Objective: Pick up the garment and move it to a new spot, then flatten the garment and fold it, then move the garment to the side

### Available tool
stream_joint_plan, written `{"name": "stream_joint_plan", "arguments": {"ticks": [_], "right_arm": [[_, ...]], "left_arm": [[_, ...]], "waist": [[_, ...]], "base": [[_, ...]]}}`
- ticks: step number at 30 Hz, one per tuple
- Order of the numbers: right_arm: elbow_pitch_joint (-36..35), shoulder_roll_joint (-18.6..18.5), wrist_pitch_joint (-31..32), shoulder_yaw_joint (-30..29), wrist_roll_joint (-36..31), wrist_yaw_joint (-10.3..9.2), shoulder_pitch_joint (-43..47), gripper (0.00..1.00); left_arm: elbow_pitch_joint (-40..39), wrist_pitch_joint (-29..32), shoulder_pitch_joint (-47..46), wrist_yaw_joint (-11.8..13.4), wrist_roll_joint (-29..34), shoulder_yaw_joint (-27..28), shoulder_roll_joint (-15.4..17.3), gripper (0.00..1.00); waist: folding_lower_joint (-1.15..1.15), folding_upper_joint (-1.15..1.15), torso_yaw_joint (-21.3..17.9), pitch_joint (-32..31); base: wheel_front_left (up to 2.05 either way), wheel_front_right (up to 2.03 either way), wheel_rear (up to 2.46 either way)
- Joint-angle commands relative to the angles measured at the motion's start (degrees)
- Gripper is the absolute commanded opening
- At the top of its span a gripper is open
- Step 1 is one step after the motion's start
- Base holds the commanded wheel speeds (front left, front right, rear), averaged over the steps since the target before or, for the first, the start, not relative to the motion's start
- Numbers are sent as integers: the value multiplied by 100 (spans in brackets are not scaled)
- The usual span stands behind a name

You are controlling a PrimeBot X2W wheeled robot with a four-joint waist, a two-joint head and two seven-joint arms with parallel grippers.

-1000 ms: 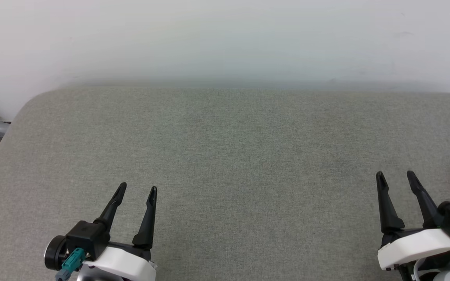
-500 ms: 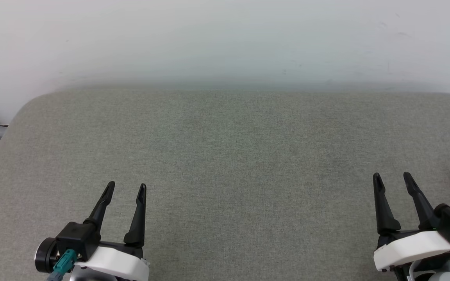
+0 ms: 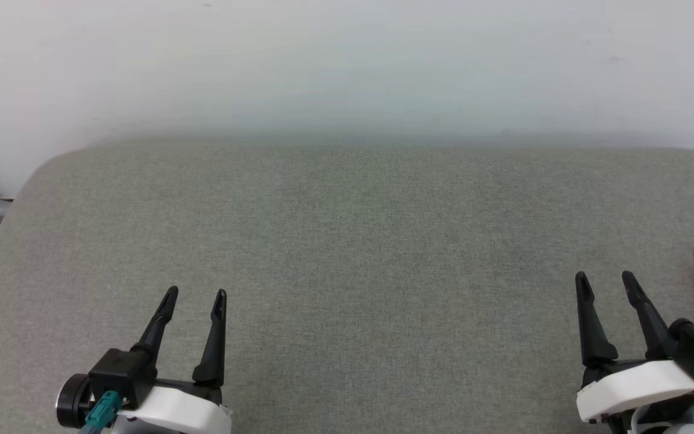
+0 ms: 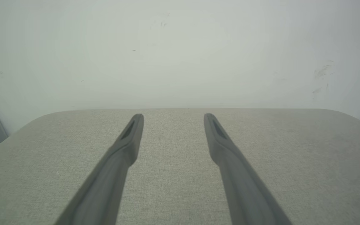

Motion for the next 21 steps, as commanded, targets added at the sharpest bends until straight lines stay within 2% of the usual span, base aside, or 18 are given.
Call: {"name": "stream_joint_plan", "arguments": {"ticks": [1,13,14,21], "right_arm": [[-8,24,-1,-3,-18,-5,62,100],[-37,25,-2,2,62,-5,50,100],[-1,2,-2,-7,61,0,6,0],[210,5,104,-40,458,0,-13,0]], "left_arm": [[19,-25,29,-49,44,15,-30,100],[106,-25,33,-125,97,67,-90,100],[124,3,11,-106,87,57,-95,0],[304,125,34,-114,-311,90,-143,0]], "waist": [[0,0,5,-3],[0,0,40,30],[0,0,40,30],[0,0,32,28]], "base": [[0,0,0],[0,0,0],[0,0,0],[0,0,0]]}}
